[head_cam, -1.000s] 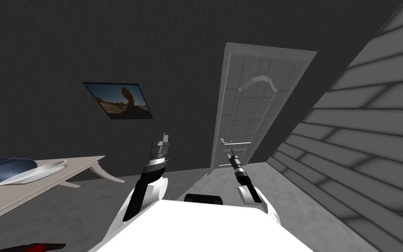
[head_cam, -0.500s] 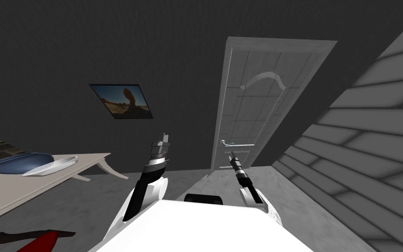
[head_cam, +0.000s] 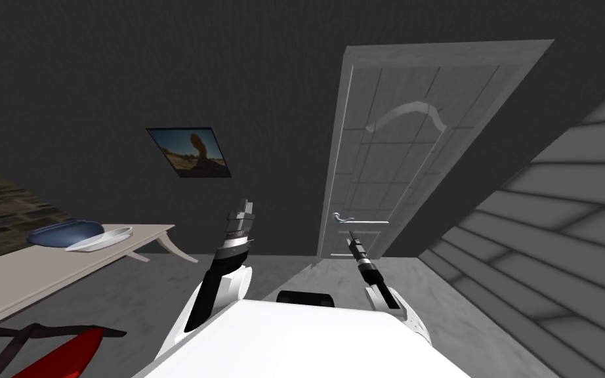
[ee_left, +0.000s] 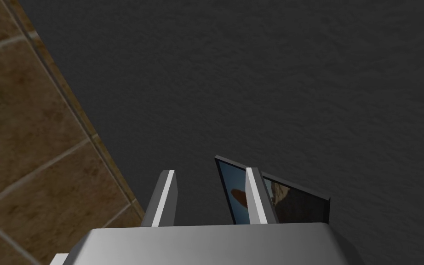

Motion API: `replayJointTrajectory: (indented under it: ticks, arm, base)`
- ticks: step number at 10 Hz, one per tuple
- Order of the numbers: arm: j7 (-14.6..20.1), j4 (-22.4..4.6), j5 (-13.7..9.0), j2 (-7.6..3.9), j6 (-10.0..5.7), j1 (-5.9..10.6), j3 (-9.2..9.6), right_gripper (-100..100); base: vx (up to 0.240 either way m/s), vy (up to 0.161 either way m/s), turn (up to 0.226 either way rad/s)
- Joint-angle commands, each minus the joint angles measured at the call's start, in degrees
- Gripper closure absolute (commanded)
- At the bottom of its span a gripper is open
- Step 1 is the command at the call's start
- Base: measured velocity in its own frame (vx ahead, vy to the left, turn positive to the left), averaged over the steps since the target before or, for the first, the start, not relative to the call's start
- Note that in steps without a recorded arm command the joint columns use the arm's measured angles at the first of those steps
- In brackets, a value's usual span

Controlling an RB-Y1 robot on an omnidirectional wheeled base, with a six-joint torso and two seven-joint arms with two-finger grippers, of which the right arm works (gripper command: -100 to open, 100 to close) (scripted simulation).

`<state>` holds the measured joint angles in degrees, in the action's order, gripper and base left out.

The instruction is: Pull the door open

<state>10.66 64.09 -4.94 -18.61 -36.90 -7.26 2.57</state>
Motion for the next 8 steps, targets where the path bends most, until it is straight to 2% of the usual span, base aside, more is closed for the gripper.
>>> replayJointTrajectory:
  ticks: [1,4,5,6,8]
  arm:
    - [0.0,-2.7,0.1,-0.65,-0.41,0.93,-0.06,-100]
    - [0.1,-6.7,0.2,-1.68,-1.14,2.05,-0.12,-100]
    - [0.0,-6.3,0.2,-1.38,-1.26,2.0,-0.1,-100]
    - [0.6,-8.0,-0.4,-2.2,-2.29,2.05,-1.09,-100]
    - [1.2,-9.9,-1.0,-3.11,-3.4,2.04,-2.25,-100]
  base:
    - [0.068,-0.078,0.105]
    - [0.049,-0.06,0.079]
    - [0.023,-0.028,0.023]
    - [0.115,0.023,0.175]
    - [0.184,0.031,0.183]
